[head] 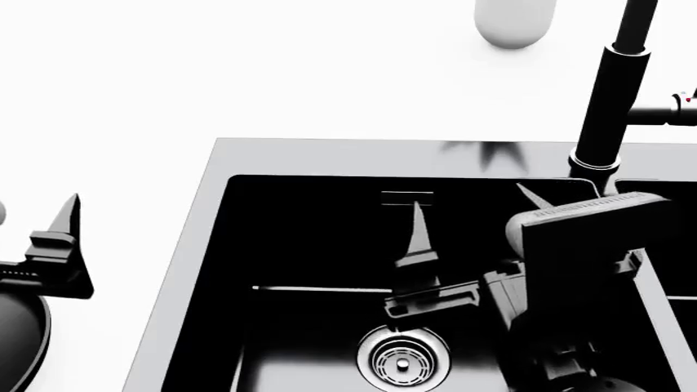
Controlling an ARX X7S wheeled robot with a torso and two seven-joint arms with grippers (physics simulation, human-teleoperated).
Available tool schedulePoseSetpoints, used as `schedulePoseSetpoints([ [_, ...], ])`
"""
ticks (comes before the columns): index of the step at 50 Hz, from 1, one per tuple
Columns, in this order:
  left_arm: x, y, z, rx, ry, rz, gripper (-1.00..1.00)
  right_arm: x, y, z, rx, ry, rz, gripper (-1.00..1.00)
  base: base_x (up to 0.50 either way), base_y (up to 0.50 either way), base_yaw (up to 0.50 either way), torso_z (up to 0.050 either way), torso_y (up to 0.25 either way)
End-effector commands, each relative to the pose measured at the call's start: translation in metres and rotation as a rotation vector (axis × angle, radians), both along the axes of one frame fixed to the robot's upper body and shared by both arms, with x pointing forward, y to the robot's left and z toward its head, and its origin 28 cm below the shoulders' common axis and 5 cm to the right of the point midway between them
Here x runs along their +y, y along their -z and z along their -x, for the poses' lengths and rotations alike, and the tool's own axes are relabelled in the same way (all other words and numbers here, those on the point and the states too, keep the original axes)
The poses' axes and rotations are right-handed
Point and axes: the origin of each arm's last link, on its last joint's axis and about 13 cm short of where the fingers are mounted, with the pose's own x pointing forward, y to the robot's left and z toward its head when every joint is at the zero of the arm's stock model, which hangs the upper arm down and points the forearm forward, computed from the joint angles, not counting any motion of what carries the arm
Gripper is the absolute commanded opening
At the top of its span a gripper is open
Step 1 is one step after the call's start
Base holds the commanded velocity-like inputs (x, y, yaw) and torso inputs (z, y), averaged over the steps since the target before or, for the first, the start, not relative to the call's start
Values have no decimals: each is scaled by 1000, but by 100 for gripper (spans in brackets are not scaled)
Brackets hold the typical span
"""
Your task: Pick the pan and sponge and place them into the sink. Then turn on the water.
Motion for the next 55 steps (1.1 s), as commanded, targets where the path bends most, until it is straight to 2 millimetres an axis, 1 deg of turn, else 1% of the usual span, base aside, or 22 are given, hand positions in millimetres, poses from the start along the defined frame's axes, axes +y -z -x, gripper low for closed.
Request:
schedulePoseSetpoints([
  [1,1,0,0,-2,-13,4,100,-5,-3,7,-26,38,6,100,0,0,0,0,0],
  [6,0,2,-1,1,-16,7,100,-6,-2,7,-8,53,35,100,0,0,0,0,0],
  [8,0,2,-1,2,-16,8,100,-5,-2,7,-7,41,4,100,-24,100,0,0,0],
  [10,1,3,0,3,-16,10,100,-4,-3,8,-11,44,12,100,-147,201,0,0,0],
  [26,4,0,2,-1,-15,7,100,-5,-1,10,-12,59,2,100,-259,203,0,0,0],
  [41,2,1,0,1,-12,7,100,-5,0,10,-8,61,-3,100,-257,200,0,0,0],
  [48,0,2,-1,4,-12,3,100,-5,1,10,-16,67,6,100,-54,200,0,0,0],
  [55,2,3,0,8,-10,1,100,-5,1,10,-16,71,8,100,21,200,0,0,0],
])
